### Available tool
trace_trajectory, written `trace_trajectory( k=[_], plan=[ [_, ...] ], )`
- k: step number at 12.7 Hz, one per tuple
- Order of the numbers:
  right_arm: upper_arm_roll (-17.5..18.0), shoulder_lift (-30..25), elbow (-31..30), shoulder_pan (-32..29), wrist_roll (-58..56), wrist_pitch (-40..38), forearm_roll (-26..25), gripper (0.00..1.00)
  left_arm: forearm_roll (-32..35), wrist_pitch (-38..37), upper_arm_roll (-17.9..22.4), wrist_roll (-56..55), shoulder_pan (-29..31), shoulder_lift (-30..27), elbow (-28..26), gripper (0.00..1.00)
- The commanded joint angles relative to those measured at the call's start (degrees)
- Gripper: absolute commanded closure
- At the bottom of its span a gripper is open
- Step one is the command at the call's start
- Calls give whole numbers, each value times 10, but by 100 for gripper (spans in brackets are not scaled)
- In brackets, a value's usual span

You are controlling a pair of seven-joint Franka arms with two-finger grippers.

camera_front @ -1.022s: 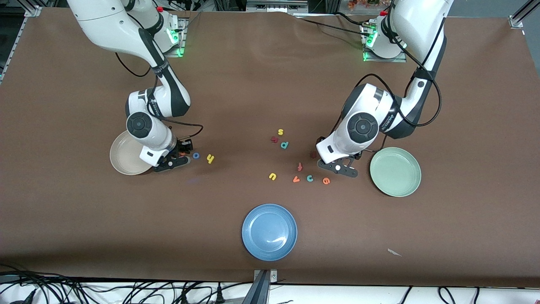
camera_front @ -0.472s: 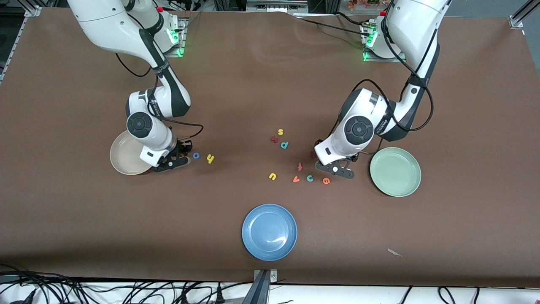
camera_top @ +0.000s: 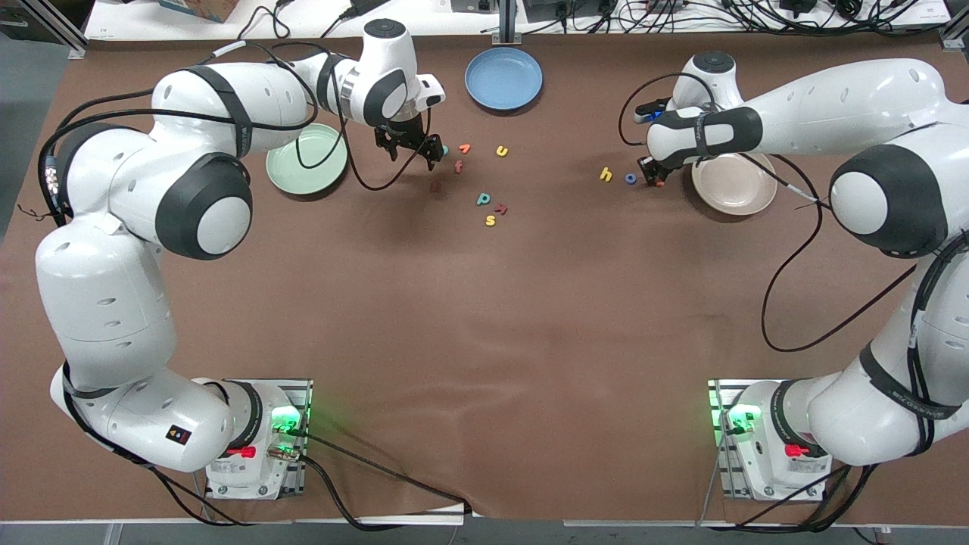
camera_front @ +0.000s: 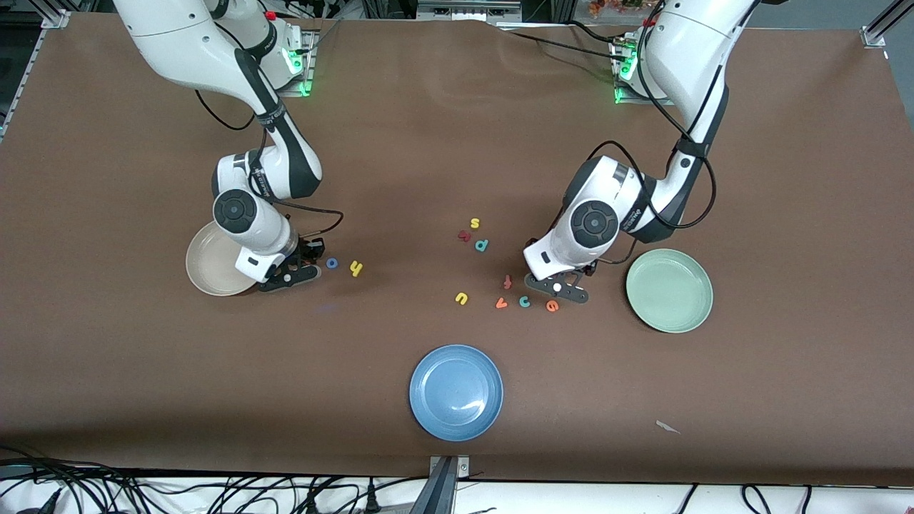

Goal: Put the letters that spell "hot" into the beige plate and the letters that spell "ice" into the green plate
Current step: 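Drop the orange letter on the white plate while the left gripper grasps pink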

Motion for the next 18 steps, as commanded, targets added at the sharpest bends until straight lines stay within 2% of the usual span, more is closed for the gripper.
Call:
trace_trajectory(
  k=[1, 3, 5, 8, 9, 10, 11, 12, 13, 14, 17, 18],
  plan=[
    [-4, -4, -1, -3, -6, 5, -4, 100, -6, 35, 5, -10, -13, 13, -4, 6],
    [-5, -12, 7, -3, -7, -5, -3, 100, -6, 51, 5, -11, -23, 23, -5, 10],
    [-20, -24, 53, -4, -8, -92, -3, 100, -6, 63, 5, -35, -29, 33, -5, 12],
    [-60, -29, 136, -5, -30, -231, -2, 100, -6, 67, 5, -47, -37, 35, -20, 31],
    [-79, -29, 153, -6, -40, -266, -1, 100, -6, 69, 5, -48, -37, 35, -22, 44],
    [-105, -29, 161, -7, -59, -287, -1, 100, -6, 78, 5, -49, -38, 35, -24, 52],
    [-130, -26, 159, -8, -87, -292, -1, 100, -6, 83, 5, -52, -38, 35, -26, 60],
    [-145, -20, 153, -21, -110, -292, 2, 100, -7, 83, 5, -53, -38, 35, -27, 73],
    [-145, -9, 149, -39, -122, -292, 2, 100, -7, 83, 5, -54, -37, 35, -27, 88],
    [-145, 2, 146, -51, -132, -292, 2, 100, -7, 83, 5, -59, -37, 35, -27, 97],
    [-144, 34, 141, -69, -148, -285, 7, 100, -7, 80, 5, -66, -37, 31, -25, 100],
    [-144, 37, 141, -69, -149, -285, 7, 89, -7, 75, 5, -68, -35, 25, -24, 100]
  ],
)
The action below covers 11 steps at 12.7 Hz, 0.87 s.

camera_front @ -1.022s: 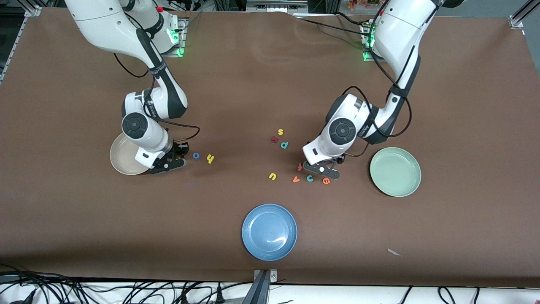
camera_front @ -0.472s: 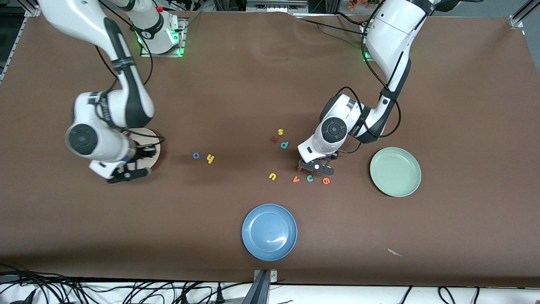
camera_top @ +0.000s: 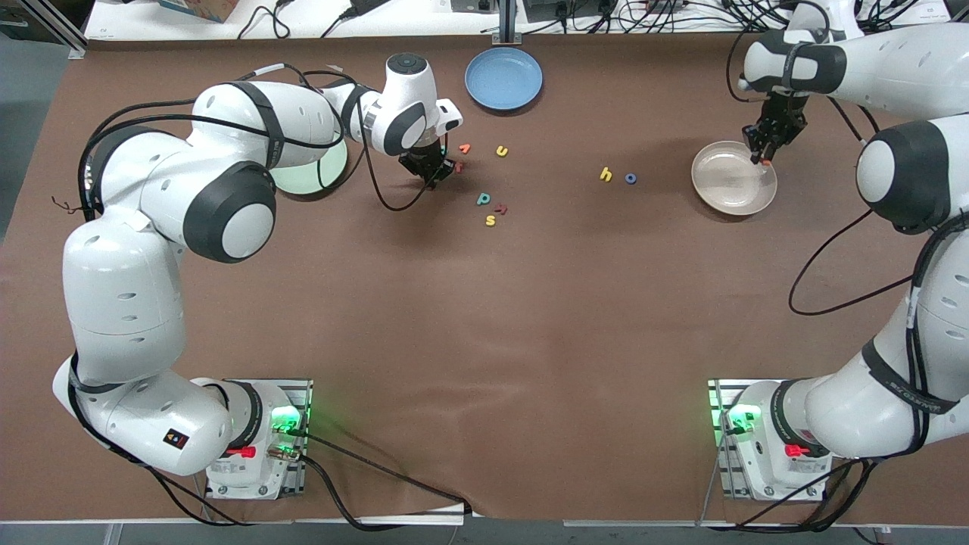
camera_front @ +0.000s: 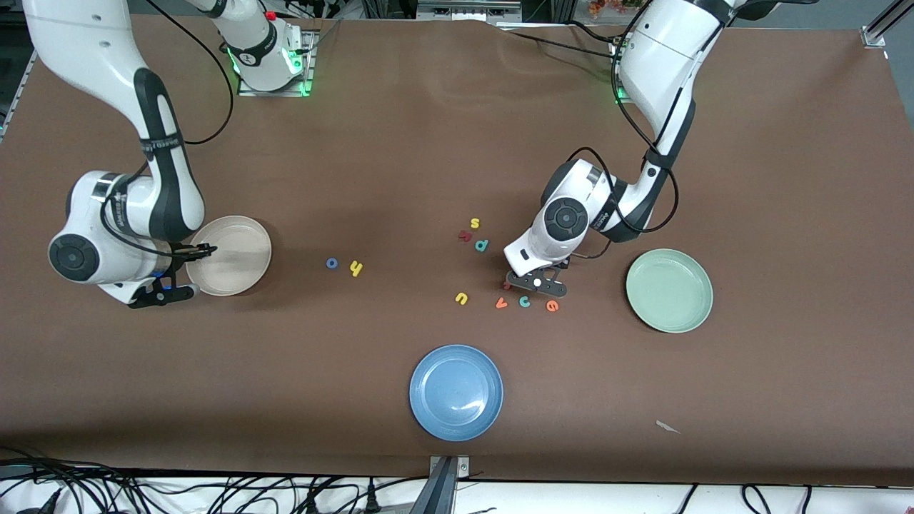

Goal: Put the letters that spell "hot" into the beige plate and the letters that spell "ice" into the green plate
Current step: 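Drop the orange letter on the white plate while the left gripper grasps pink, then carry the pink letter to the green plate while the right gripper reaches blue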

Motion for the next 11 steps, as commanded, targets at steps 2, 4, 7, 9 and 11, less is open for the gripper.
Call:
trace_trajectory(
  k=[2, 4, 7, 9, 11],
  plan=[
    [4, 10, 2, 1, -9, -1, 6, 50, -6, -49, 11, 2, 2, -37, 2, 100],
    [5, 6, 6, 4, -6, -5, 6, 1, -6, -109, 12, 36, 24, -55, 20, 100],
    [8, -21, 17, 23, 30, -13, 5, 1, 2, -157, 12, 106, 77, -89, 20, 100],
    [8, -37, 23, 60, 87, -30, 6, 1, 40, -199, 12, 155, 111, -107, 20, 100],
    [10, -45, 24, 92, 151, -33, 7, 1, 55, -205, 12, 198, 143, -111, 20, 100]
  ],
)
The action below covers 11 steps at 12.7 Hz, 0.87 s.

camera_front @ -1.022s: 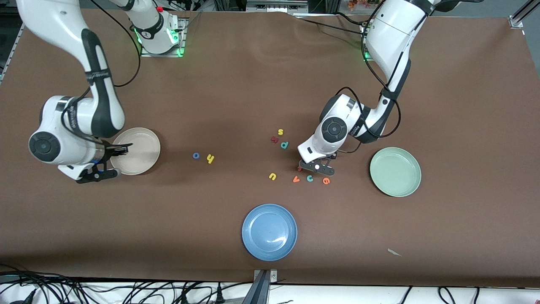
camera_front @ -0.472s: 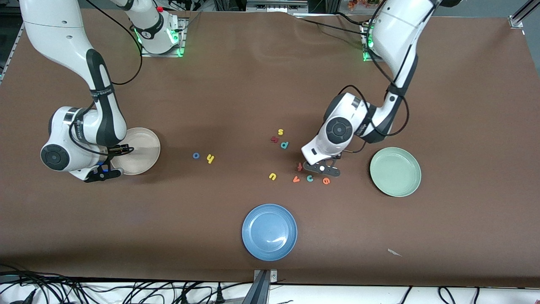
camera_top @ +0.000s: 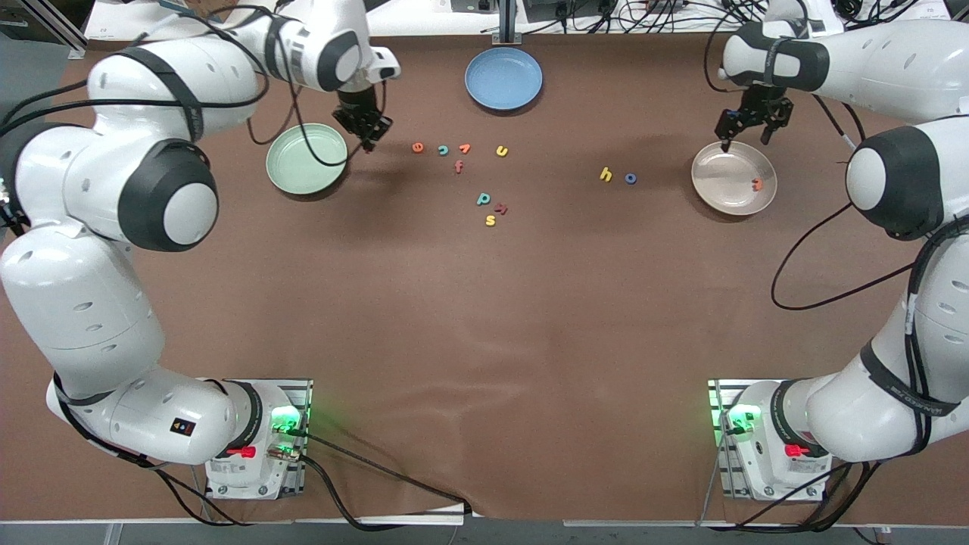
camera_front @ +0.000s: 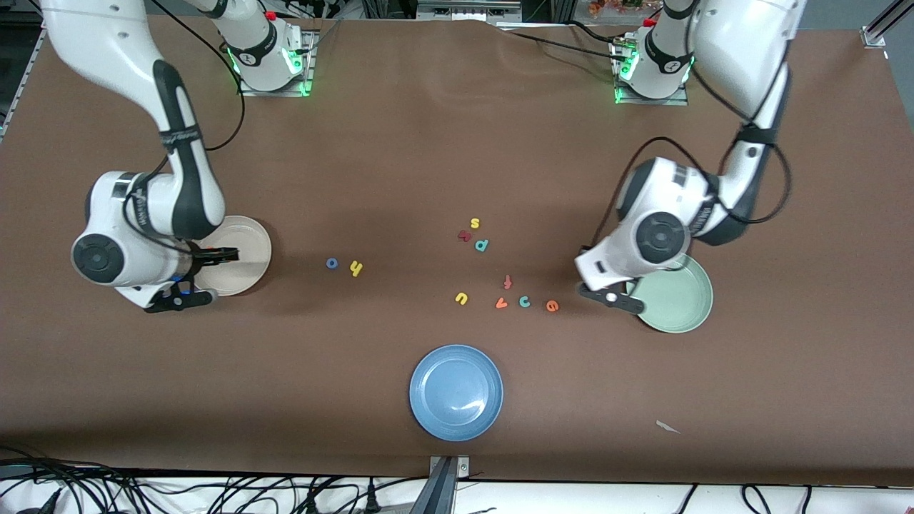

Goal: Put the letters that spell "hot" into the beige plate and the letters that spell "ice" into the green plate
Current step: 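Carry the pink letter to the green plate while the right gripper reaches blue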

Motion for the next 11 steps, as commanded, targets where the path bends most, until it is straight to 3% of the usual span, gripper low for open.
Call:
trace_trajectory(
  k=[1, 5, 9, 11],
  plan=[
    [16, -14, 3, 37, 83, -13, 16, 1, 39, -12, -4, 69, 39, -11, -8, 100],
    [76, 0, 4, 53, 219, 38, 58, 2, 68, 29, -5, 126, 96, 13, -8, 100],
    [82, 25, -30, 86, 287, 121, 60, 13, 68, 128, -5, 126, 132, 84, -12, 99],
    [98, 27, -67, 88, 306, 181, 63, 13, 68, 153, -5, 126, 138, 101, -11, 91]
  ],
)
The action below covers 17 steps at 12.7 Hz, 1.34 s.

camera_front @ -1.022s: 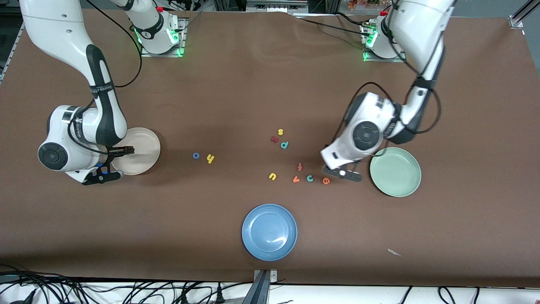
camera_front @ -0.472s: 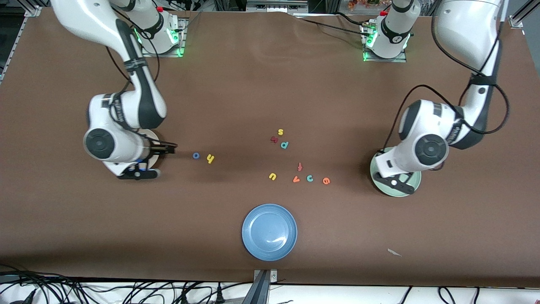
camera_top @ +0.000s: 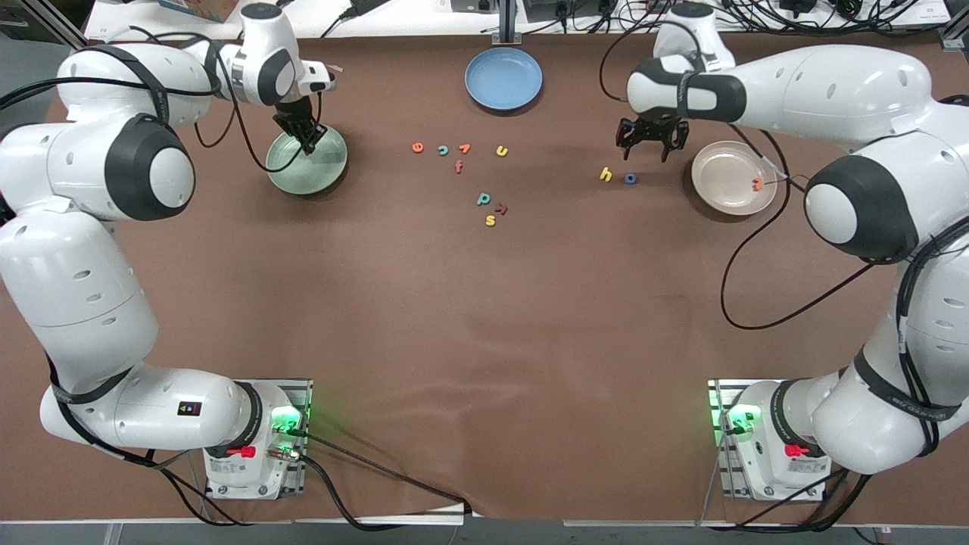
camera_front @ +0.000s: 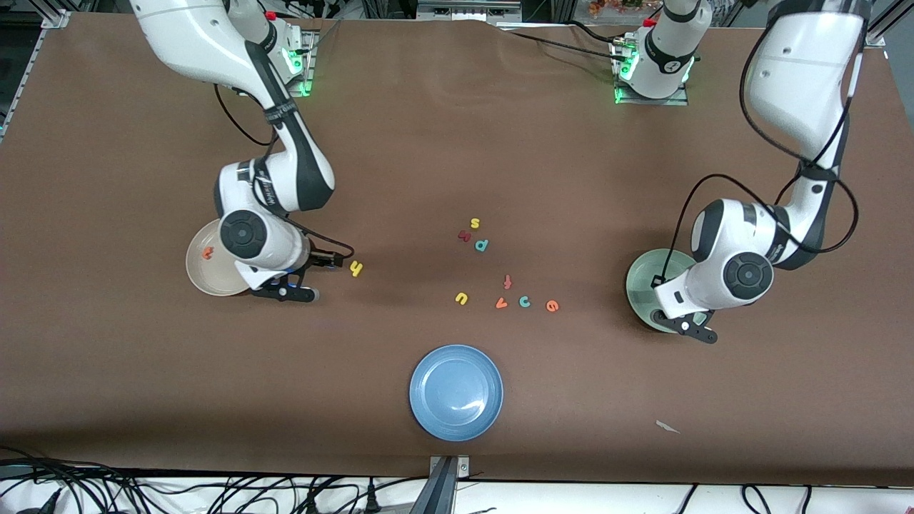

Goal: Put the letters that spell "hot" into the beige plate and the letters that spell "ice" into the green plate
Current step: 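Release the pink letter on the green plate while the right gripper grasps o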

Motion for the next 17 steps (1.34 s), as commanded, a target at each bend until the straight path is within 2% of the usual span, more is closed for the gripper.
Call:
trace_trajectory(
  k=[1, 2, 3, 7, 9, 10, 14, 15, 17],
  plan=[
    [11, -1, -50, 1, 19, 70, 11, 13, 16, 13, -6, 6, 10, 12, 7, 47],
    [12, 4, -57, 1, 19, 85, 11, 13, 16, 11, -6, 7, 10, 8, 7, 0],
    [12, 8, -58, 2, 20, 91, 11, 14, 16, 7, -6, 4, 10, 0, 7, 0],
    [12, 14, -63, 5, 19, 98, 11, 42, 15, -35, -22, 2, -9, -48, 12, 0],
    [12, 17, -63, 6, 20, 102, 11, 51, 15, -43, -48, -3, -19, -58, 27, 0],
    [12, 18, -65, 7, 20, 110, 11, 51, 14, -55, -53, -4, -33, -57, 43, 0],
    [18, 20, -66, 7, 20, 123, 11, 54, 12, -59, -54, 1, -91, -11, 119, 0],
    [18, 21, -66, 7, 20, 123, 11, 62, 12, -59, -55, 9, -111, 5, 139, 0],
    [18, 20, -66, 6, 19, 121, 11, 79, 11, -55, -55, 5, -139, 21, 144, 0]
  ],
)
